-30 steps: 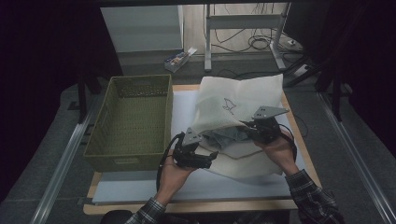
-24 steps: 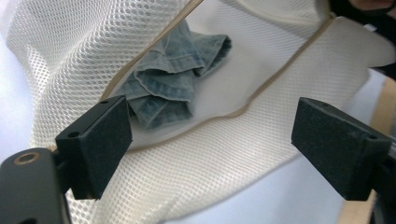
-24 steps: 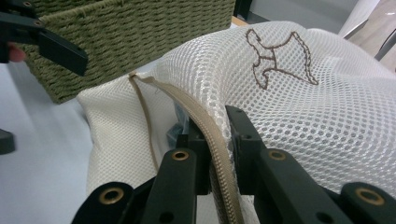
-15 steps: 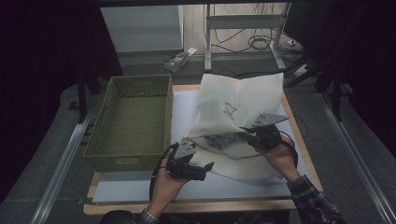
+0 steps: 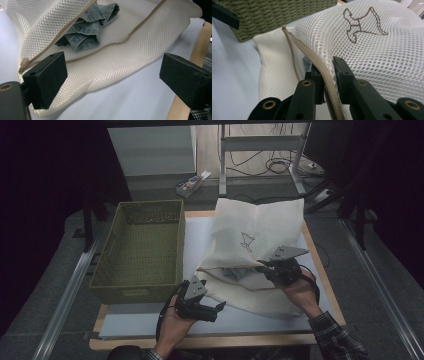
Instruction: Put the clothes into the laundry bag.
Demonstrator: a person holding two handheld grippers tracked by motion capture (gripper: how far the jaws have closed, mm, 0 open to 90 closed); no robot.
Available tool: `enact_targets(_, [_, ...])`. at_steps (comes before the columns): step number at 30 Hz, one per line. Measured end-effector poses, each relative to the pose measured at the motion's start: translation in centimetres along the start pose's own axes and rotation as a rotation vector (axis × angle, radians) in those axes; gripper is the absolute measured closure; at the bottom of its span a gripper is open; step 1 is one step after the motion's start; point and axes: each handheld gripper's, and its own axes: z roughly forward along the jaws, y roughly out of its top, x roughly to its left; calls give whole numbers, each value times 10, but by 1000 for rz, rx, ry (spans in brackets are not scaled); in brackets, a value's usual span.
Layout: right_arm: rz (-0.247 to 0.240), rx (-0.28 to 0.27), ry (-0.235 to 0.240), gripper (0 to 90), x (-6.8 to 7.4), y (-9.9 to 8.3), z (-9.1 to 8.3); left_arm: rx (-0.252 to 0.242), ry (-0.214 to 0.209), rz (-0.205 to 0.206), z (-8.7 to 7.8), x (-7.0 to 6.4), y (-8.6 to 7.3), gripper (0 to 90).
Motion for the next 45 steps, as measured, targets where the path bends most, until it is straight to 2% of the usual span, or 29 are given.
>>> enact_targets(13, [2,55,-1,773,1,-15,8,3,3,-10,-3,1,-7,71])
enact_targets(31, [9,121,-13,744,-3,-38,25,33,15,11,0,-1,-17,61])
enact_targets(37, [-4,160,-16,695,-4,-46,33,62,13,9,2,1,-22,62])
enact_targets(41, [-12,164,-12,643,-4,-46,34,67,10,2,4,2,-24,63])
enact_targets(42, [-15,164,-5,599,-4,-46,34,72,11,3,5,2,-25,63])
enact_targets(45, [-23,166,0,543,-3,-45,35,77,12,6,6,3,-26,63])
